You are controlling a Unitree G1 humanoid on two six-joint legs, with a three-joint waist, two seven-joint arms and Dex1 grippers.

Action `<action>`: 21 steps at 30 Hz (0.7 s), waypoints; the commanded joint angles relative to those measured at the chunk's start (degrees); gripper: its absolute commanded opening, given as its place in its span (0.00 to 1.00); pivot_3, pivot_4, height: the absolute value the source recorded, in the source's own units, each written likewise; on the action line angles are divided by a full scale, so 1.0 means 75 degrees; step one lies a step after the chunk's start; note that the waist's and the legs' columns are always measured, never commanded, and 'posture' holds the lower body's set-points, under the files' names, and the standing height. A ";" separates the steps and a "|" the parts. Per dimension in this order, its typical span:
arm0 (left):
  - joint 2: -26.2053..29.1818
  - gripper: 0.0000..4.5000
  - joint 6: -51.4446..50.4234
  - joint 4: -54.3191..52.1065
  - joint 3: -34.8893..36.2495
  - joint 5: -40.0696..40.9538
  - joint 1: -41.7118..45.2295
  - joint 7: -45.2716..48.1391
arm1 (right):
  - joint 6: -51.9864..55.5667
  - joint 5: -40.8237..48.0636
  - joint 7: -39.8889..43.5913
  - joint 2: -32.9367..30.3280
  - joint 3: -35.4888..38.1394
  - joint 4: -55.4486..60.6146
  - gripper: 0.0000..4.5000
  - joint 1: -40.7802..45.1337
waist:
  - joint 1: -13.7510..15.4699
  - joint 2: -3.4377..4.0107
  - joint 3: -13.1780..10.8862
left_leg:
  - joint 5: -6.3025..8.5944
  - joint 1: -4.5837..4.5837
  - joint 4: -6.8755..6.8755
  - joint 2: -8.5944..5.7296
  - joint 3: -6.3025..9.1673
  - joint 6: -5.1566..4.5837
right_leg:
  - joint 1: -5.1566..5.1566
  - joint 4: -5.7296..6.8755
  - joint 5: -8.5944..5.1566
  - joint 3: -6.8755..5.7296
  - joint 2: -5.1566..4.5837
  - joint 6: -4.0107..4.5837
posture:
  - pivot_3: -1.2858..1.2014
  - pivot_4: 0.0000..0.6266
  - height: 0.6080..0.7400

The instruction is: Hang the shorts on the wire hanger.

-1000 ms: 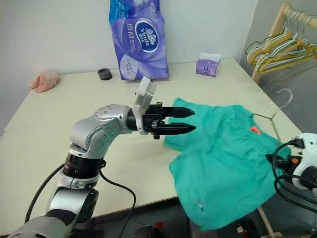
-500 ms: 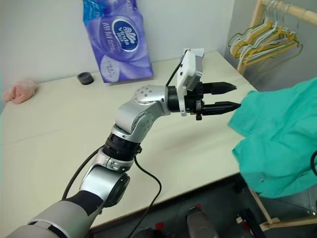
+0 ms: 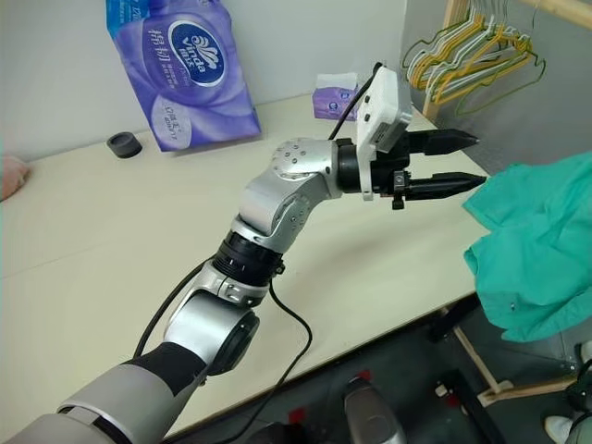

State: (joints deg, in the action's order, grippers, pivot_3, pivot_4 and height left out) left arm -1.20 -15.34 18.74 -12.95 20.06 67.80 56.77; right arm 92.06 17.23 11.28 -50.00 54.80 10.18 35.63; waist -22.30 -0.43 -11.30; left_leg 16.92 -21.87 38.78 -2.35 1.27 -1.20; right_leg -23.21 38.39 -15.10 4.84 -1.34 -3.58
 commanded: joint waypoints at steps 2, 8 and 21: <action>-0.0230 0.60 0.0333 0.0218 0.0347 0.0098 0.0548 -0.0038 | 0.0059 0.0379 -0.0377 -0.0183 0.0065 -0.0311 0.00 0.0374 | -0.0025 0.0008 -0.0028 | 0.0001 0.0002 -0.0001 0.0001 -0.0012 -0.0001 | 0.0000 -0.0014 0.0008 0.0016 0.0003 -0.0016 | 0.33 0.36 1.00; -0.0751 0.60 0.0374 0.1458 0.0925 0.0491 0.1700 0.0166 | 0.0059 0.0970 -0.0921 0.0062 0.0095 -0.0259 0.00 0.0380 | -0.0069 -0.0016 -0.0066 | 0.0007 -0.0006 -0.0001 -0.0001 -0.0067 -0.0013 | 0.0000 -0.0076 0.0039 0.0067 0.0004 -0.0070 | 0.32 0.35 1.00; -0.0875 0.61 0.1106 0.2588 0.0909 0.0115 0.2205 0.0781 | 0.0059 0.1903 -0.2106 0.0461 0.0500 0.0054 0.32 0.0732 | -0.0271 -0.0032 -0.0080 | 0.0034 -0.0001 -0.0004 0.0001 -0.0133 -0.0056 | -0.0004 -0.0108 0.0046 0.0110 0.0004 -0.0095 | 0.32 0.33 1.00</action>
State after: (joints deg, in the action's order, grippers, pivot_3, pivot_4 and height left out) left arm -7.24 -8.15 38.93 -6.38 21.22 82.66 62.11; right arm 92.04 30.34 -3.53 -45.84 57.24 7.67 39.62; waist -24.34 -0.67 -11.90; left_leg 17.17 -21.87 38.75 -2.34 0.26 -1.62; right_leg -23.24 37.58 -14.75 5.67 -1.31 -4.30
